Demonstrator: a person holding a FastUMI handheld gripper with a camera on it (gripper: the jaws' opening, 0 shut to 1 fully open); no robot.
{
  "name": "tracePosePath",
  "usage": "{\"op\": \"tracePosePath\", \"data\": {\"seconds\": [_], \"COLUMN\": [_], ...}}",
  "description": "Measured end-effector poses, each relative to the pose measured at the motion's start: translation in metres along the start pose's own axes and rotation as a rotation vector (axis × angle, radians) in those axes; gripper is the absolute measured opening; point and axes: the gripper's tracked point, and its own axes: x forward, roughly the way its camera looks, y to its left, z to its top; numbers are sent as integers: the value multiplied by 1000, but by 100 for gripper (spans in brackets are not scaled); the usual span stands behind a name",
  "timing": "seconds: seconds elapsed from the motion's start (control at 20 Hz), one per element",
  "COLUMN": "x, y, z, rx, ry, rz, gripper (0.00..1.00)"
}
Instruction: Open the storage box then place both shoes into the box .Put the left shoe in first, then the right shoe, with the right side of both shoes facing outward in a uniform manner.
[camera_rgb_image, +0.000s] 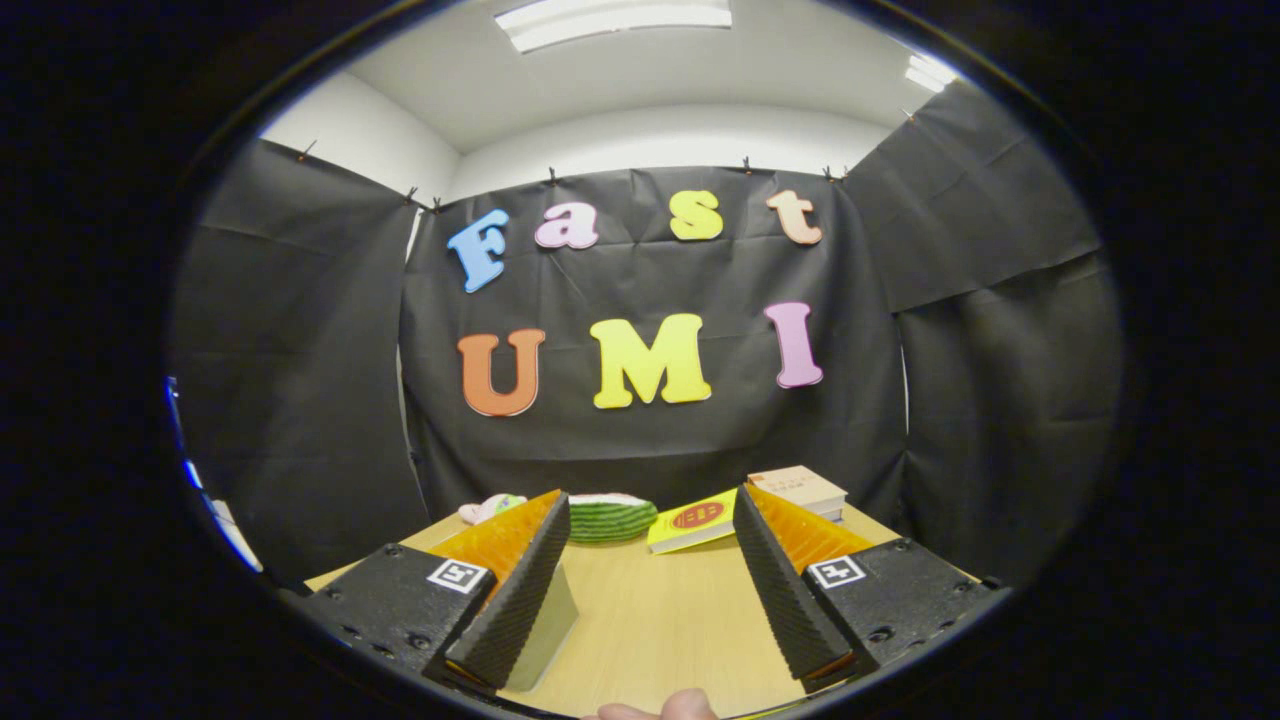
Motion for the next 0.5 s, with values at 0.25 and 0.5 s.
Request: {"op": "tracePosePath", "data": {"seconds": [0.25, 0.5], "x": [-1, -6], "y": [5, 1], "z": [-2, 4], "rx": [5, 2], "ry": [8, -12], "rz": [15, -2], "gripper": [100, 100]}}
